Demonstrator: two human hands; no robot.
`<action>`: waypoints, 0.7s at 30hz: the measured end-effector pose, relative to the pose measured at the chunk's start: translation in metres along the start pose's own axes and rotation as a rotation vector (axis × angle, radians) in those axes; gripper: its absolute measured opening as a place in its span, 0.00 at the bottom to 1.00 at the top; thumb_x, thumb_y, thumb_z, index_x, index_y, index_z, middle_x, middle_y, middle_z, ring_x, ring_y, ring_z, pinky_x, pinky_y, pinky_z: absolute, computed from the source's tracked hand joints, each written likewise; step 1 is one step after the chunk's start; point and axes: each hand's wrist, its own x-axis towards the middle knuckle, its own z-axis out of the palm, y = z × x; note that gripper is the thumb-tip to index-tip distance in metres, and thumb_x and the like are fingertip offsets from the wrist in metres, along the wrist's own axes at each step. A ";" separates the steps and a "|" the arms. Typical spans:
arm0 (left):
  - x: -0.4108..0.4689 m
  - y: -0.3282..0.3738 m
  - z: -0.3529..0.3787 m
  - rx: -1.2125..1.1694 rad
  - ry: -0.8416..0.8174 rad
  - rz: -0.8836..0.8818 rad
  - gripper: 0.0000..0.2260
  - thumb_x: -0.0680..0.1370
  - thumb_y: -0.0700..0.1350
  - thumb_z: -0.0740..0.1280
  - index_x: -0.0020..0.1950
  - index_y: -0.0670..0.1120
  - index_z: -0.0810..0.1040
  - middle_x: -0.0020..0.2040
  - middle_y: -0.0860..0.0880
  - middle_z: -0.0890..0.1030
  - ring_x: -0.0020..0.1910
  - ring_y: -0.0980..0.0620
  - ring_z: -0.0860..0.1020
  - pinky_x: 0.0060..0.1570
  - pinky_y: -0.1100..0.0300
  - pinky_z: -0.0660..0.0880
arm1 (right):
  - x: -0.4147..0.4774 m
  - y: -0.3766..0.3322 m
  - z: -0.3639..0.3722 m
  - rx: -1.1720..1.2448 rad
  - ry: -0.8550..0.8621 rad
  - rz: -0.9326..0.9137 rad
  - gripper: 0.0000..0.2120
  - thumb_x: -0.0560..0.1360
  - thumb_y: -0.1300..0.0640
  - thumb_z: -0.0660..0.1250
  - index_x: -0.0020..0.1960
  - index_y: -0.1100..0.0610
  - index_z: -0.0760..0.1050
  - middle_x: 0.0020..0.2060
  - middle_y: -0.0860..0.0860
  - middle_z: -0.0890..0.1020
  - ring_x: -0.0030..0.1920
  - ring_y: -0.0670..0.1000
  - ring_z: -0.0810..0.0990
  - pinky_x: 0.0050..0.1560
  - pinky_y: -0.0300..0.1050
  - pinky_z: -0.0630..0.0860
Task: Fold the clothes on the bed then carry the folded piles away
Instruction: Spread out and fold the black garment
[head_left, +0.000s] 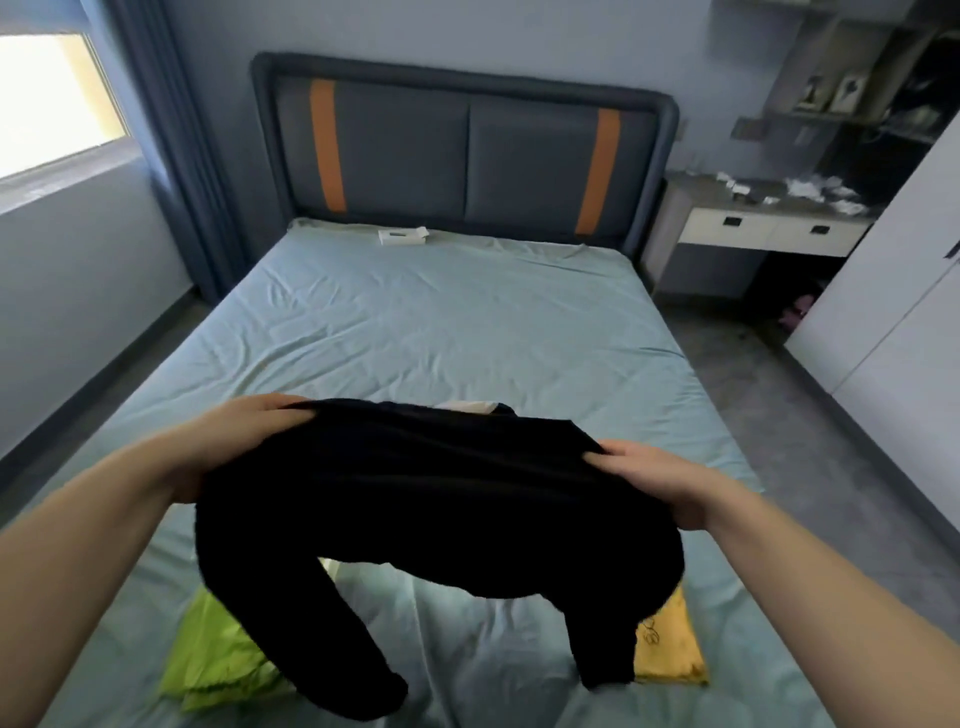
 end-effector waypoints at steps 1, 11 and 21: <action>-0.001 -0.001 -0.003 -0.004 -0.062 -0.043 0.08 0.76 0.53 0.67 0.49 0.54 0.85 0.51 0.48 0.85 0.49 0.49 0.84 0.52 0.53 0.78 | -0.005 -0.001 -0.003 0.025 -0.107 0.036 0.13 0.76 0.50 0.66 0.58 0.54 0.79 0.54 0.51 0.84 0.51 0.49 0.84 0.45 0.38 0.79; 0.070 -0.064 0.030 0.285 -0.008 -0.250 0.16 0.72 0.52 0.73 0.44 0.38 0.80 0.30 0.45 0.76 0.29 0.50 0.74 0.30 0.63 0.68 | 0.043 0.046 -0.013 -0.279 0.262 0.150 0.11 0.70 0.48 0.74 0.41 0.55 0.78 0.27 0.44 0.80 0.30 0.44 0.79 0.30 0.38 0.71; 0.186 -0.195 0.095 -0.050 -0.054 -0.485 0.12 0.70 0.42 0.76 0.52 0.39 0.82 0.45 0.42 0.85 0.44 0.46 0.82 0.47 0.58 0.76 | 0.177 0.192 -0.011 -0.704 0.446 0.253 0.07 0.78 0.51 0.64 0.45 0.54 0.76 0.41 0.52 0.79 0.45 0.55 0.79 0.44 0.47 0.74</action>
